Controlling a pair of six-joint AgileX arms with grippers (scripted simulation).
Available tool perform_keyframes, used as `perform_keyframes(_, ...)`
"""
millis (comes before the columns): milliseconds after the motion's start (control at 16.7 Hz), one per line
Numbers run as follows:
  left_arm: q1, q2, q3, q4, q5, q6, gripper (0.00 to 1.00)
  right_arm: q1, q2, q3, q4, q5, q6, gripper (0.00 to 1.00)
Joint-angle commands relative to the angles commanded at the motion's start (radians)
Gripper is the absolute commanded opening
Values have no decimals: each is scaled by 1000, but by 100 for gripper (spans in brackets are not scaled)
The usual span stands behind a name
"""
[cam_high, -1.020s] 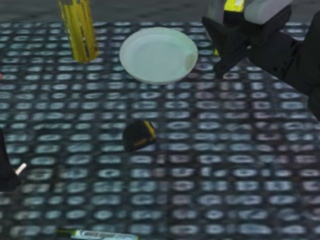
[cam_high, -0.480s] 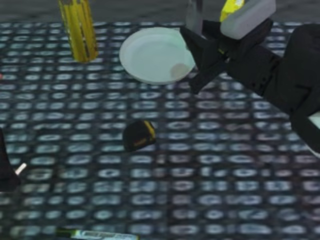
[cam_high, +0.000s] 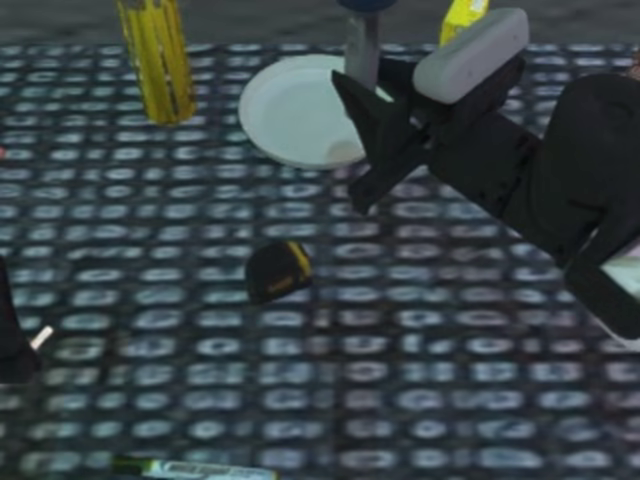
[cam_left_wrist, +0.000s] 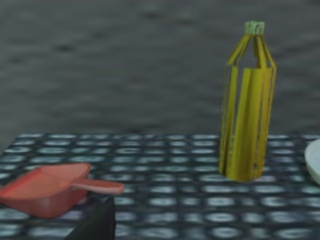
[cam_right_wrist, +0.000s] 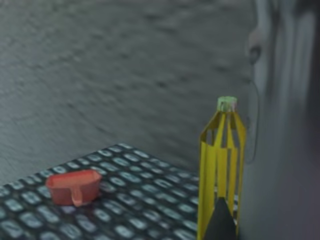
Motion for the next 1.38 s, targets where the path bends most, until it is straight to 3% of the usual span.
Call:
perform_keyframes(600,-18,35,26,18,19,1,100,4,-5,-4,1,4,-2,0)
perform_keyframes(840,-95,229,151,103,107,3,100,4,-5,-4,1,4,-2,0)
perform_keyframes(1380,-337,910,519,350,377,9,100,4,-5,-4,1,4,-2,0)
